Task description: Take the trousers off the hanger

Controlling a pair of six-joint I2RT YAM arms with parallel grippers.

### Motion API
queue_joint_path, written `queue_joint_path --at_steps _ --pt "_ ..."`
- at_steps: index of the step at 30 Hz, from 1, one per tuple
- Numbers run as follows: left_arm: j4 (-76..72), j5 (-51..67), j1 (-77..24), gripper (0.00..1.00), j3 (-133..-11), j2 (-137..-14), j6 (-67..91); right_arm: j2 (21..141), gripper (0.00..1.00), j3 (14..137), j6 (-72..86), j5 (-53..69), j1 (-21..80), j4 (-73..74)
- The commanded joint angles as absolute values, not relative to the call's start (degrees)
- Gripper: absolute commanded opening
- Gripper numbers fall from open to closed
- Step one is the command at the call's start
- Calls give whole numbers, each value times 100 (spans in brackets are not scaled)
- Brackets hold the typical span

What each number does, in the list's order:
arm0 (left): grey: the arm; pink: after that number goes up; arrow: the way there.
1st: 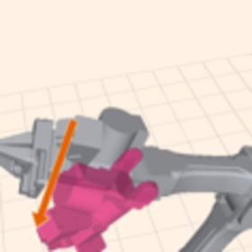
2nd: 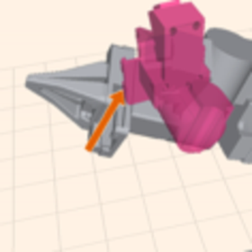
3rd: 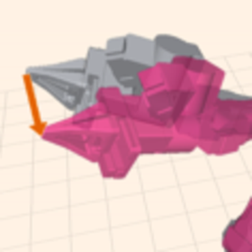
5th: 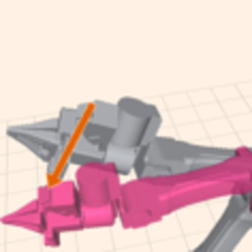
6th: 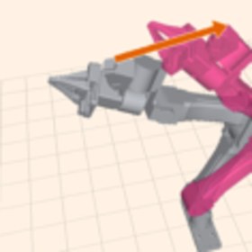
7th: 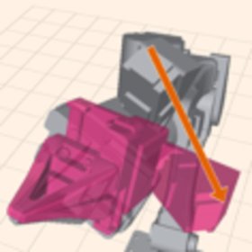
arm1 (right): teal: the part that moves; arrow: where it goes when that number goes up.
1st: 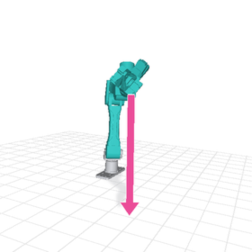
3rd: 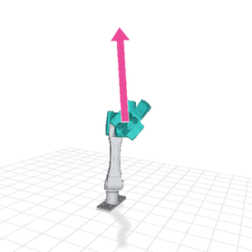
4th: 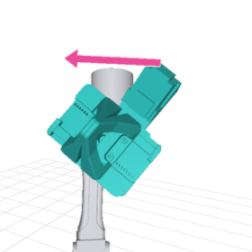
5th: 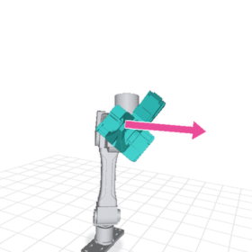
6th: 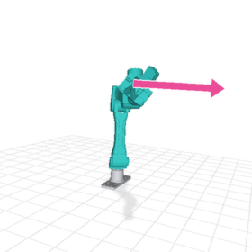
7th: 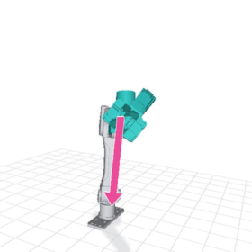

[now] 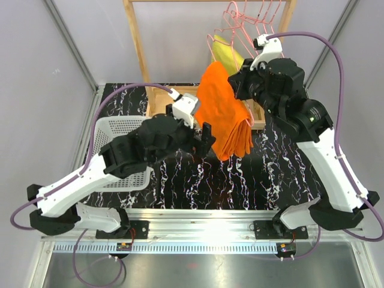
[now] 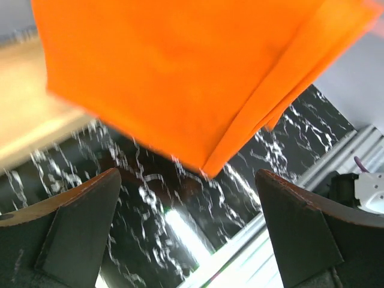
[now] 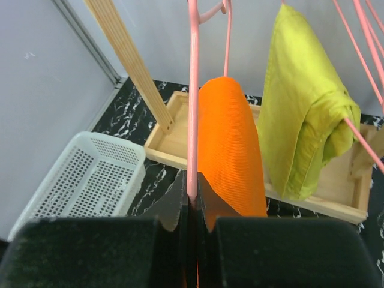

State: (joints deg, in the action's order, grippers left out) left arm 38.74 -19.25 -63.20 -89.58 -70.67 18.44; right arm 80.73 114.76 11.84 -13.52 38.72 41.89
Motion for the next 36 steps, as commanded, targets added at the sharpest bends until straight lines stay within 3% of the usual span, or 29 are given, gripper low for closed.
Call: queue_joint_path --at_steps 1,9,13,22,32,36 --pt "2815 -3381 -6907 99 -9273 -7145 995 7699 0 11470 1248 -2466 4192 3260" --pt "2023 -3919 -7383 99 -8773 -7435 352 7979 0 11838 1116 -3989 5026 3681" --pt "1372 -3631 -7383 99 -8341 -7374 255 8174 0 12050 1142 -4902 5317 3700" --pt "476 -2944 -7383 99 -7647 -7014 536 8323 0 12348 1178 -4914 5449 3805" --pt "273 -3761 -7313 99 -7664 -7286 360 8235 0 12173 1520 -4808 5748 3806" --pt "211 -3797 -7146 91 -7550 -7251 413 8191 0 12120 1538 -4851 5827 3736"
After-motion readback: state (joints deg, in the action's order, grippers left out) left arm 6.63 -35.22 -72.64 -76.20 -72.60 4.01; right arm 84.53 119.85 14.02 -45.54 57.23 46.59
